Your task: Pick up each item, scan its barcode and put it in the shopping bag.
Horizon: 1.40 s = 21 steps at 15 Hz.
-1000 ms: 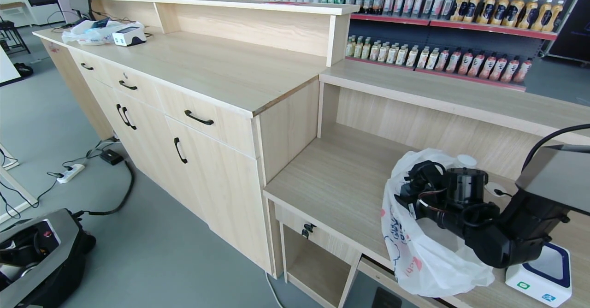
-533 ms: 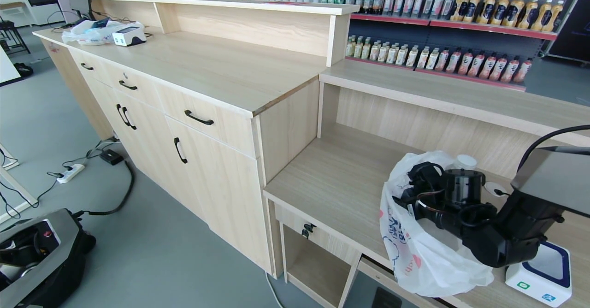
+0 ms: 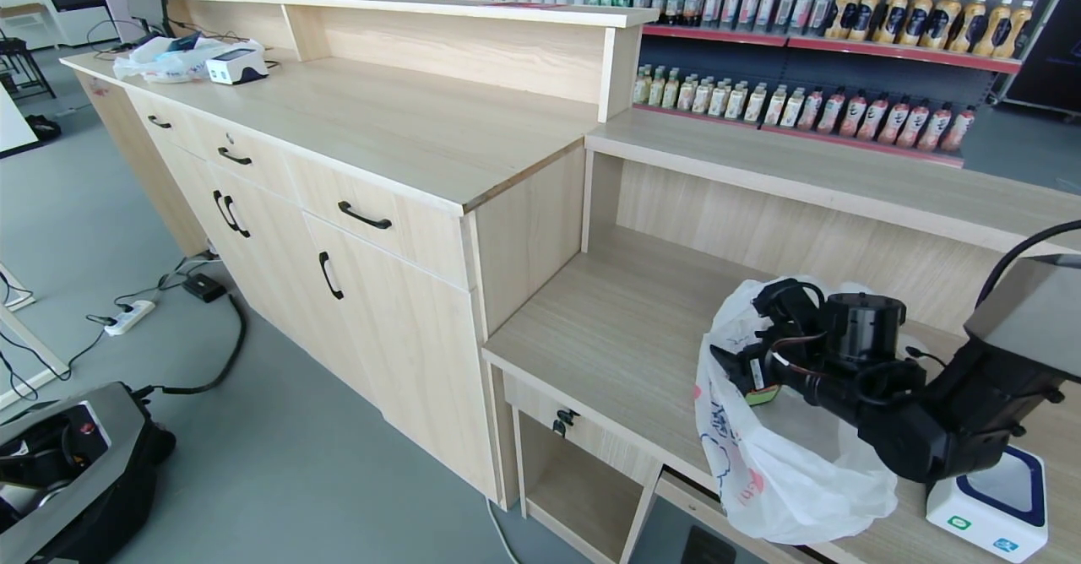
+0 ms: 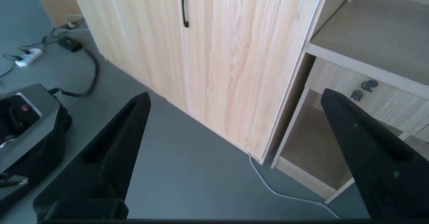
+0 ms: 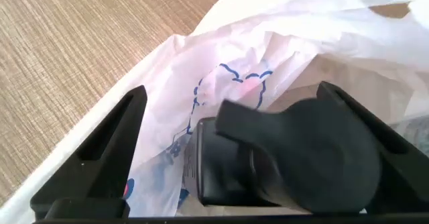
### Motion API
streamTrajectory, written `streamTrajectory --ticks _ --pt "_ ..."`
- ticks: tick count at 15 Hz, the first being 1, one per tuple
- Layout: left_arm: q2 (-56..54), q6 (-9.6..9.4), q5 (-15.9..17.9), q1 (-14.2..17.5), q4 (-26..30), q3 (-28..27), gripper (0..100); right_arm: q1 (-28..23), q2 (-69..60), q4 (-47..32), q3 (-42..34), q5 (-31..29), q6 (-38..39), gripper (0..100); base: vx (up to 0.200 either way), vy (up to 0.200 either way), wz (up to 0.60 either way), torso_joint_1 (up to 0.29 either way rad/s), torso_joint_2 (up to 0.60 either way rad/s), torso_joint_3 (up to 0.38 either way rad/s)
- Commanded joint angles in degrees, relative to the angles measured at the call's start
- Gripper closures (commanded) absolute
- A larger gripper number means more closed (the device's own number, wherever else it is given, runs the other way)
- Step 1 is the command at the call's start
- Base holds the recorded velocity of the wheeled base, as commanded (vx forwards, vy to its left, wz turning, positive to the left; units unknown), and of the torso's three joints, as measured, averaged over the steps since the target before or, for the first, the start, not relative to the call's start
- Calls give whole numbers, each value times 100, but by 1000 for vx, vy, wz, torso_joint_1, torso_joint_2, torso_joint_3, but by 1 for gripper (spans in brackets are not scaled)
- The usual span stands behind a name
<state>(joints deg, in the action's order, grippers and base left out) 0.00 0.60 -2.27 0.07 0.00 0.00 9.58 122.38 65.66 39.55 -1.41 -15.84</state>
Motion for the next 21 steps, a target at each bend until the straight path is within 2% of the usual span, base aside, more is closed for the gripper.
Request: streamTrajectory --ticks 1,6,8,10,12,13,15,16,18,20,21 --pt "0 2 -2 1 0 0 0 9 -742 -18 -131 1 -60 0 0 0 0 0 0 0" --pt "0 2 -2 1 0 0 0 17 -1858 -9 -439 1 -174 0 0 0 0 0 0 0" --pt "0 2 -2 1 0 0 0 -9 -2324 35 -553 264 -561 0 0 0 0 0 0 0" --pt "0 2 -2 1 0 0 0 -106 -2781 193 -544 845 -746 0 0 0 -600 -2 0 2" --pt "0 2 -2 1 0 0 0 -237 -3159 131 -210 959 -763 0 0 0 -600 -5 2 2" --pt "0 2 -2 1 0 0 0 -484 -3335 -203 141 941 -754 0 0 0 -600 7 12 -2" --pt "0 2 -2 1 0 0 0 -1046 -3537 -1372 1055 880 -719 0 0 0 -600 2 -2 -2" --pt "0 2 -2 1 0 0 0 -1433 -3625 -2505 1758 467 -526 0 0 0 -600 2 7 2" --pt "0 2 -2 1 0 0 0 -1714 -3669 -3850 2497 -26 2 0 0 0 -600 2 2 5" --pt "0 2 -2 1 0 0 0 -2083 -3678 -5230 2989 -360 151 0 0 0 -600 5 5 2" --pt "0 2 -2 1 0 0 0 -2312 -3616 -5564 3103 -395 195 0 0 0 -600 -12 -2 2"
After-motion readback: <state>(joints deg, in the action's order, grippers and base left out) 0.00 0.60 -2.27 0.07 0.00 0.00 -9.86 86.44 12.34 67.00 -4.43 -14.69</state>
